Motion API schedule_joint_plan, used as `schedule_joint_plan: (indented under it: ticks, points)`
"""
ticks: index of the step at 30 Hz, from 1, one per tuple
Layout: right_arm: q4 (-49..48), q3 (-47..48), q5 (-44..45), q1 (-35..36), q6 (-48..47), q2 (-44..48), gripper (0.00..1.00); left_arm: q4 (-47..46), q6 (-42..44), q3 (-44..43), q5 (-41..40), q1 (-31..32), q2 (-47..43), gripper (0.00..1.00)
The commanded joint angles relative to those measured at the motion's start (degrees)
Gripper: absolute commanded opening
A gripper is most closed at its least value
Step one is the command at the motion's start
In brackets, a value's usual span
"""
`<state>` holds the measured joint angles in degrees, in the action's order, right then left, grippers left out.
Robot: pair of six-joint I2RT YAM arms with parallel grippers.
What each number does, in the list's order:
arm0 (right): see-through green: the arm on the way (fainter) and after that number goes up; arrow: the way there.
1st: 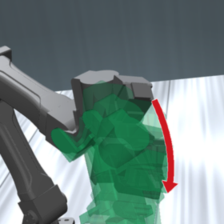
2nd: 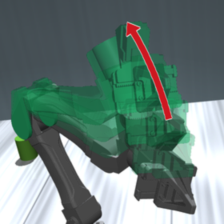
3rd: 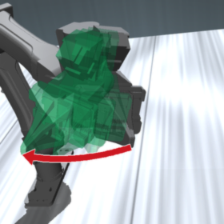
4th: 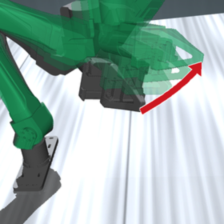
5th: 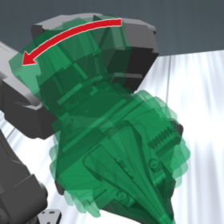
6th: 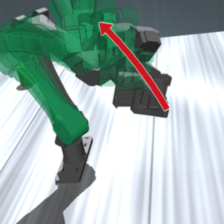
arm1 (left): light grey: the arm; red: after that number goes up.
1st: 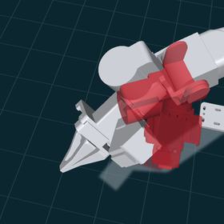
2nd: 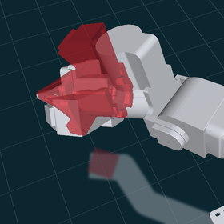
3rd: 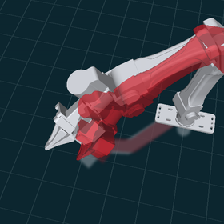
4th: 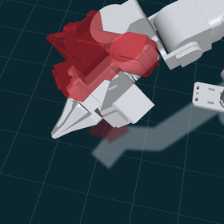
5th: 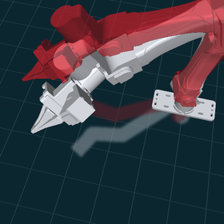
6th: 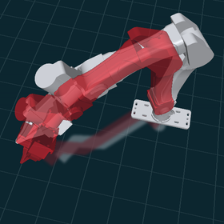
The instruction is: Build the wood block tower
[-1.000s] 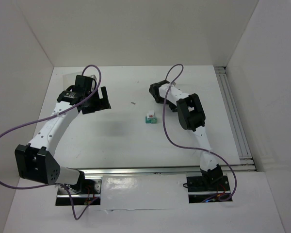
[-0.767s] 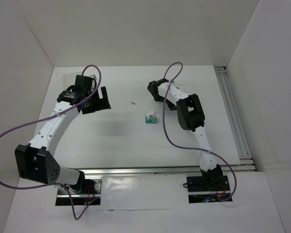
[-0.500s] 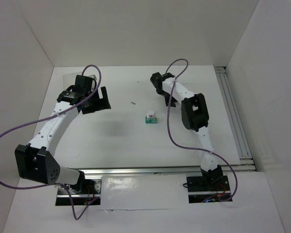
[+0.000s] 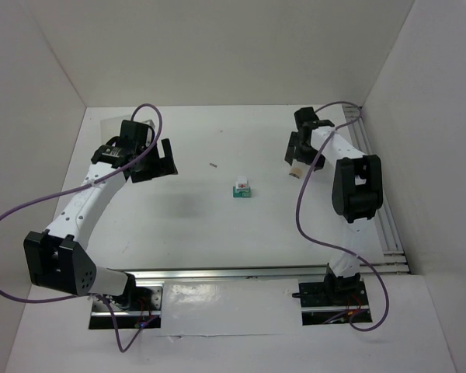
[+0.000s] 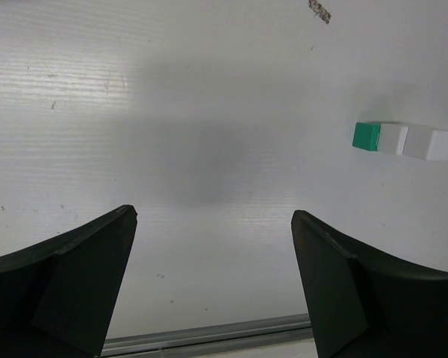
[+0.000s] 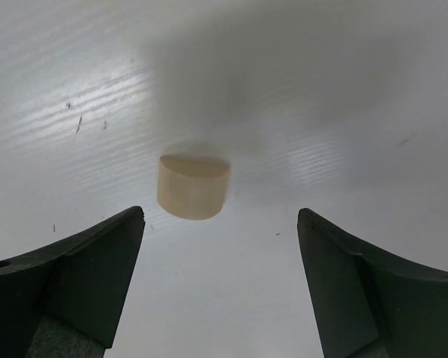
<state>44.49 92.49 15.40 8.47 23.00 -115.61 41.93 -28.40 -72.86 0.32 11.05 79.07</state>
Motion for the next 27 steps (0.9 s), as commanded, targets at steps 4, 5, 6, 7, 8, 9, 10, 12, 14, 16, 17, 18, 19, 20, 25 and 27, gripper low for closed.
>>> schedule_joint_plan:
  ticks: [4,5,6,7,8,9,10,12,14,16,17,18,19,20,25,27]
  points:
    - [-8.3,-3.4,-8.4,0.0,2.3,0.2,0.87,-0.8,1.2,-0.9,0.7,0.2,-0.6,0.98]
    - [-8.9,-3.4,-8.4,0.0,2.3,0.2,0.87,-0.8,1.2,-0.9,0.2,0.2,-0.6,0.98]
    - [-8.9,-3.4,-8.4,0.0,2.3,-0.5,0.84,-0.8,1.2,-0.9,0.2,0.2,-0.6,0.98]
    - [-8.9,-3.4,-8.4,0.0,2.3,-1.1,0.83,-0.8,1.2,-0.9,0.2,0.2,-0.6,0.98]
    - [-8.9,-3.4,-8.4,0.0,2.3,-1.1,0.82,-0.8,1.2,-0.9,0.2,0.2,-0.6,0.98]
    - [-8.9,-3.4,-7.7,0.0,2.9,-1.8,0.82,-0.8,1.2,-0.9,0.2,0.2,-0.6,0.98]
    - [-8.9,-3.4,-7.7,0.0,2.9,-1.8,0.80,-0.8,1.2,-0.9,0.2,0.2,-0.6,0.98]
    - [-8.9,-3.4,-7.1,0.0,2.9,-2.5,0.79,-0.8,1.2,-0.9,0.2,0.2,-0.6,0.98]
    - [-8.3,-3.4,-6.5,0.0,2.9,-3.2,0.77,-0.8,1.2,-0.9,0.2,0.2,-0.6,0.98]
    - [-7.8,-3.4,-5.8,0.0,2.9,-3.2,0.77,-0.8,1.2,-0.9,0.2,0.2,-0.6,0.98]
    - [-7.8,-3.4,-5.0,0.0,2.9,-3.7,0.77,-0.8,1.2,-0.9,0.2,0.2,-0.6,0.98]
    - [-7.8,-3.4,-5.0,0.0,2.9,-3.7,0.76,-0.8,1.2,-0.9,0.2,0.2,-0.6,0.98]
    - [-7.8,-3.4,-5.0,0.0,2.9,-3.7,0.76,-0.8,1.2,-0.9,0.2,0.2,-0.1,0.98]
    - [-7.8,-3.4,-5.0,0.0,2.9,-3.7,0.75,-0.8,1.2,-0.9,0.2,0.2,-0.1,0.98]
    - [-7.8,-3.4,-3.9,0.0,3.5,-4.9,0.72,-0.8,1.2,-0.9,0.2,0.2,-0.1,0.98]
    - [-7.8,-2.8,-3.1,0.5,3.5,-5.5,0.72,-0.8,1.2,-0.9,0.2,0.2,-0.1,0.98]
